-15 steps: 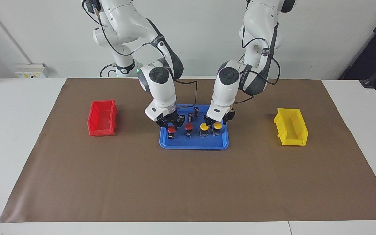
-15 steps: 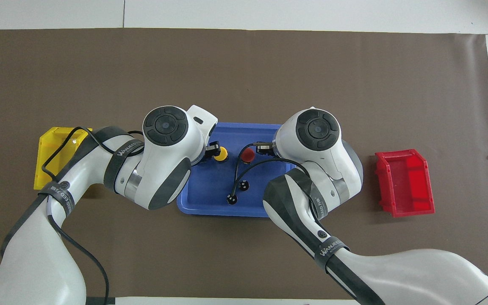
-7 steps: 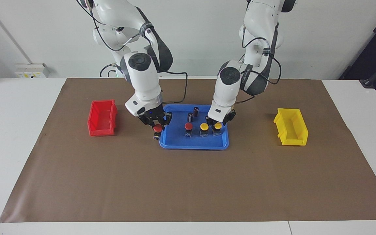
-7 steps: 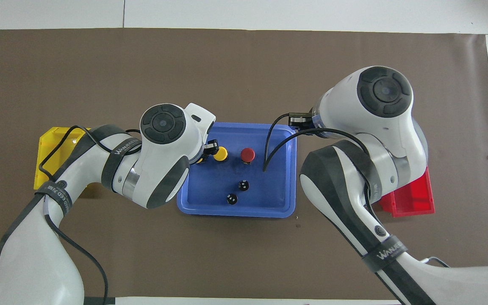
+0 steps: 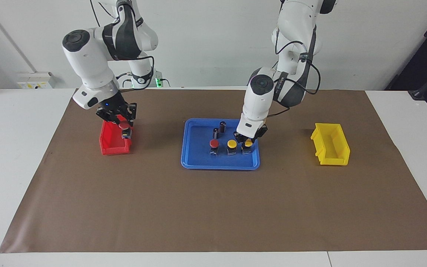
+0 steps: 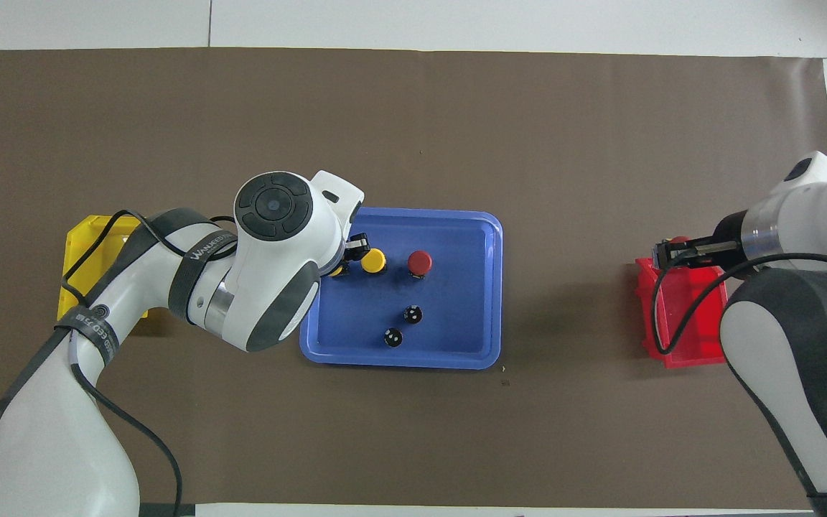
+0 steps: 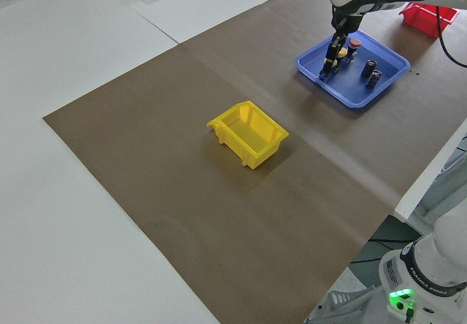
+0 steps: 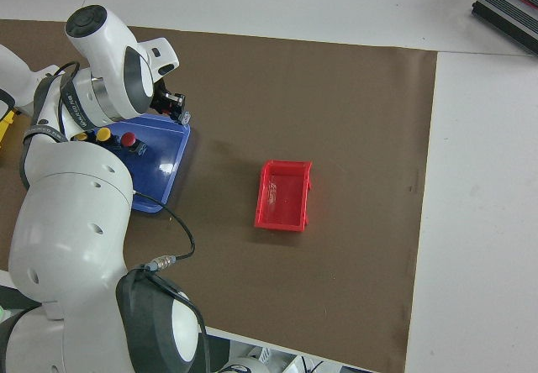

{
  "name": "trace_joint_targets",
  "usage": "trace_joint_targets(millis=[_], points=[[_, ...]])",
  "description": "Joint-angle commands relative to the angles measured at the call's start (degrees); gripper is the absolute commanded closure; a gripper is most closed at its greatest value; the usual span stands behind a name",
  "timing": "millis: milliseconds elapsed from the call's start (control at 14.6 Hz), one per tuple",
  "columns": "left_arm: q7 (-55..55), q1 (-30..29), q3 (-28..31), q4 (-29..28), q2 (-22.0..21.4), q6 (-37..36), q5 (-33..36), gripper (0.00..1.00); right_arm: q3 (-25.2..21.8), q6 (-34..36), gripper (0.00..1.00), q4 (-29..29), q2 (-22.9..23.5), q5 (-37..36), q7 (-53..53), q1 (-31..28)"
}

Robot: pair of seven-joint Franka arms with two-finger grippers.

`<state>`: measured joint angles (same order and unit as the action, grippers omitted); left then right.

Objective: Sort red and yellow buttons by color
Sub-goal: 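Carry the buttons to the matching bins with both grippers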

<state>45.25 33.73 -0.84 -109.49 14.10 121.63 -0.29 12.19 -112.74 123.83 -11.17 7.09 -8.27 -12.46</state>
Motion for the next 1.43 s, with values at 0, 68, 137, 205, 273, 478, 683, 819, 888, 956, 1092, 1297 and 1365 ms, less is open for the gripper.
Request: trace_joint_targets(millis=[0,68,137,205,273,478,683,819,888,956,1092,1297,1365], points=[[0.45,-0.15,0.75,4.96,-1.53,-8.02,-0.15,0.98,-0.67,-1.69,0.88,8.69,-6.13,3.01,-7.96,-3.70],[0.36,-0.59,0.75,7.95,-1.79,-12.16,-0.15,0.98,-1.29,-1.95,0.88,10.45,-7.10,3.19,-9.47,-3.80],[-0.16,-1.20,0.75,10.15,-2.41,-16.03,-0.15,0.98,-2.08,-2.13,0.88,12.03,-7.80,3.19,-11.14,-3.97],[-1.21,-1.90,0.92,10.26,-4.06,-17.72,-0.06,0.98,-2.61,-1.96,0.88,12.48,-7.81,3.19,-13.16,-4.76],[-4.27,-3.91,0.93,10.09,-4.86,-18.61,0.02,0.98,-2.61,-1.95,0.88,12.92,-7.72,3.19,-15.00,-6.51],[-17.35,-14.00,0.93,9.91,-4.87,-20.38,0.03,0.98,-2.70,-2.91,0.88,14.51,-5.71,3.54,-17.56,-8.37],[-33.07,-25.69,0.93,10.26,-6.10,-20.73,0.03,0.98,-2.61,-5.03,0.88,16.08,-4.65,4.25,-17.84,-7.93],[-42.31,-31.85,0.93,10.53,-6.19,-20.73,0.03,0.98,-2.61,-7.21,0.88,18.01,-4.12,4.34,-18.01,-7.75],[-45.49,-33.71,1.01,10.44,-6.19,-20.81,0.11,0.98,-2.53,-7.66,0.88,18.29,-3.51,4.34,-18.27,-7.75],[-47.43,-35.03,1.01,10.00,-6.28,-20.29,0.20,0.98,-2.53,-7.75,0.88,18.29,-2.89,4.34,-18.62,-7.75],[-47.80,-35.66,1.01,8.34,-6.98,-18.71,1.69,0.98,-2.53,-8.45,0.88,18.29,-2.19,6.43,-18.80,-7.75],[-48.15,-35.83,1.01,3.86,-9.08,-17.65,2.14,0.98,-2.61,-8.72,0.88,18.81,-2.18,7.41,-18.71,-6.53],[-48.50,-35.92,1.01,2.19,-9.96,-16.78,2.14,0.98,-2.61,-8.90,0.88,19.08,-2.36,7.41,-18.71,-6.44]])
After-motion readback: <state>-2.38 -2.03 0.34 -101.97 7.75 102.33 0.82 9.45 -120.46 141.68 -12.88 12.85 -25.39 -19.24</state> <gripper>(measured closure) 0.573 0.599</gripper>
